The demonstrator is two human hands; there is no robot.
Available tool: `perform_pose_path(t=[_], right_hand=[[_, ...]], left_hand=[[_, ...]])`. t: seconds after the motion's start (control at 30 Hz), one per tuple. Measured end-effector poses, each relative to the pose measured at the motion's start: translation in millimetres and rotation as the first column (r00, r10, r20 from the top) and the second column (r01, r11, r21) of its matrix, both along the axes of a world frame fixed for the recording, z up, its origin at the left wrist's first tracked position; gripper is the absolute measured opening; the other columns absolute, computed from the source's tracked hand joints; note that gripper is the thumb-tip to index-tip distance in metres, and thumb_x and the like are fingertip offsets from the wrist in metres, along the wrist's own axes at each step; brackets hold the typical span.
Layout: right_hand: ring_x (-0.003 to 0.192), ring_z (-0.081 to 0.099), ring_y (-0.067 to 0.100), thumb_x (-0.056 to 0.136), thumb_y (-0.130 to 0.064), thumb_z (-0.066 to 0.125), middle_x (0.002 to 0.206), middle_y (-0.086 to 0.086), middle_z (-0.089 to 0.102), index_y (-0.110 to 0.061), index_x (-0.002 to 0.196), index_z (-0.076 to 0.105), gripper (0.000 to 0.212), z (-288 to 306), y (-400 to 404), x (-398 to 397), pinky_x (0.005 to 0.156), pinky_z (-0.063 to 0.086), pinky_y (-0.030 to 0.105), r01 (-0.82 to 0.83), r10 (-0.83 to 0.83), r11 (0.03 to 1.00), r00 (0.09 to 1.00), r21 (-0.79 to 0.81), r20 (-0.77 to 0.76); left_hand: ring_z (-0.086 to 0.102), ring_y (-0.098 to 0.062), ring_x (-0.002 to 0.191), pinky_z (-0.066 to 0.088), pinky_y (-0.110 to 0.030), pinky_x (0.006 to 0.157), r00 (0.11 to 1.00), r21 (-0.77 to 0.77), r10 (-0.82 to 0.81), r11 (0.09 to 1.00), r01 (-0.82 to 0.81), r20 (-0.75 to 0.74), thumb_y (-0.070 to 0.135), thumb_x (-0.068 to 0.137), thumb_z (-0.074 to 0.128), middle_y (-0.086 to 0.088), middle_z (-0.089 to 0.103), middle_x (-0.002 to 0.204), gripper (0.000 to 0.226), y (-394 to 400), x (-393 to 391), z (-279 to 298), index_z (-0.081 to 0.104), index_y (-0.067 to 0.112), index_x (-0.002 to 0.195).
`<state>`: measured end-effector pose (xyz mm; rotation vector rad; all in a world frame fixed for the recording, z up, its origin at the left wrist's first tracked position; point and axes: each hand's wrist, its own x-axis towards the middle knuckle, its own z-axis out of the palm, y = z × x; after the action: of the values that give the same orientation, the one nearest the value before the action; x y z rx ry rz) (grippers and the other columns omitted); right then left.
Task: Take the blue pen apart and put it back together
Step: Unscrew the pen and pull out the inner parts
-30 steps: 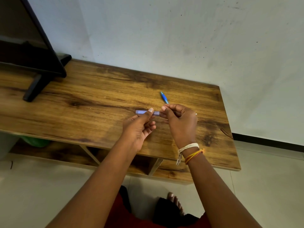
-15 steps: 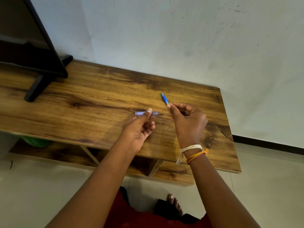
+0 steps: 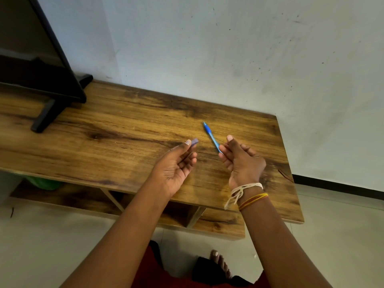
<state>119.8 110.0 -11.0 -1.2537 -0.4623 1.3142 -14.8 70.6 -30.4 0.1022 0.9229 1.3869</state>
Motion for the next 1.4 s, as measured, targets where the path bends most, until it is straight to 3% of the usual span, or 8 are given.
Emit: perform_pose_path(t=[0.2,0.5,0.57,0.67,0.77,0.9,1.13,1.4], right_hand=[[0.057,0.072,0.013,0.078,-0.004,0.077,0.082,0.016,0.073,0.011,0.117,0.061,0.045,4,-4,-4,0.047,0.056,0.021,-0.056,0.046,0.997,0.984,-0.054,-0.174],[0.058,0.073,0.013,0.078,-0.004,0.077,0.063,0.007,0.074,-0.006,0.08,0.064,0.014,3,-3,-1,0.052,0.059,0.023,-0.078,0.067,0.995,0.985,-0.067,-0.158],[0.057,0.073,0.013,0.078,-0.004,0.077,0.063,0.007,0.074,-0.007,0.076,0.062,0.015,3,-3,0,0.052,0.059,0.023,-0.075,0.065,0.995,0.985,-0.061,-0.158],[0.058,0.073,0.014,0.078,-0.004,0.077,0.064,0.008,0.074,-0.008,0.076,0.062,0.015,2,-3,1,0.052,0.059,0.023,-0.068,0.059,0.996,0.987,-0.055,-0.152],[0.059,0.073,0.014,0.078,-0.004,0.077,0.066,0.009,0.075,-0.008,0.076,0.062,0.015,2,-3,0,0.053,0.06,0.024,-0.065,0.056,0.996,0.988,-0.057,-0.146],[0.057,0.072,0.014,0.079,-0.004,0.076,0.064,0.008,0.074,-0.008,0.074,0.064,0.013,1,-3,1,0.054,0.06,0.024,-0.059,0.052,0.997,0.988,-0.045,-0.143],[0.062,0.073,0.016,0.078,-0.005,0.077,0.074,0.013,0.075,0.003,0.09,0.067,0.017,-1,0,7,0.057,0.061,0.025,-0.027,0.02,0.998,0.991,-0.054,-0.131],[0.058,0.072,0.014,0.079,-0.004,0.076,0.081,0.016,0.073,0.005,0.099,0.067,0.024,-3,3,19,0.054,0.06,0.024,0.005,-0.012,0.999,0.991,-0.051,-0.132]], left_hand=[[0.066,-0.009,0.072,0.05,-0.02,0.059,1.0,0.044,0.013,0.999,-0.013,-0.005,0.005,0.088,0.059,0.001,0.074,0.089,0.028,2,2,3,0.061,0.012,0.115],[0.066,-0.01,0.068,0.055,-0.02,0.061,0.955,0.091,0.094,0.993,-0.071,-0.28,-0.005,0.09,0.054,-0.004,0.07,0.08,0.025,4,5,1,0.069,0.015,0.096],[0.067,-0.009,0.069,0.056,-0.022,0.064,0.827,0.094,0.113,0.993,-0.073,-0.551,0.003,0.089,0.06,-0.002,0.071,0.078,0.018,4,4,-3,0.068,0.02,0.094],[0.066,0.001,0.073,0.05,-0.013,0.063,0.42,0.151,0.156,0.988,-0.046,-0.894,0.013,0.083,0.07,0.01,0.07,0.081,0.015,1,2,-9,0.071,0.022,0.095],[0.064,0.0,0.079,0.048,-0.011,0.063,0.198,0.143,0.147,0.989,-0.033,-0.969,0.018,0.084,0.07,0.009,0.07,0.089,0.019,-3,2,-13,0.072,0.018,0.102],[0.06,-0.012,0.087,0.048,-0.029,0.072,-0.054,0.125,0.121,0.99,-0.067,-0.991,0.025,0.085,0.069,0.004,0.071,0.092,0.022,-4,2,-19,0.072,0.018,0.105],[0.046,-0.016,0.112,0.02,-0.028,0.083,-0.214,0.009,-0.018,0.992,-0.123,-0.977,0.028,0.082,0.07,0.004,0.063,0.113,0.022,-5,0,-28,0.072,0.024,0.104],[0.04,-0.018,0.119,0.023,-0.034,0.088,-0.232,-0.072,-0.101,0.989,-0.131,-0.967,0.032,0.081,0.069,0.001,0.055,0.122,0.036,2,10,-26,0.065,0.027,0.116]])
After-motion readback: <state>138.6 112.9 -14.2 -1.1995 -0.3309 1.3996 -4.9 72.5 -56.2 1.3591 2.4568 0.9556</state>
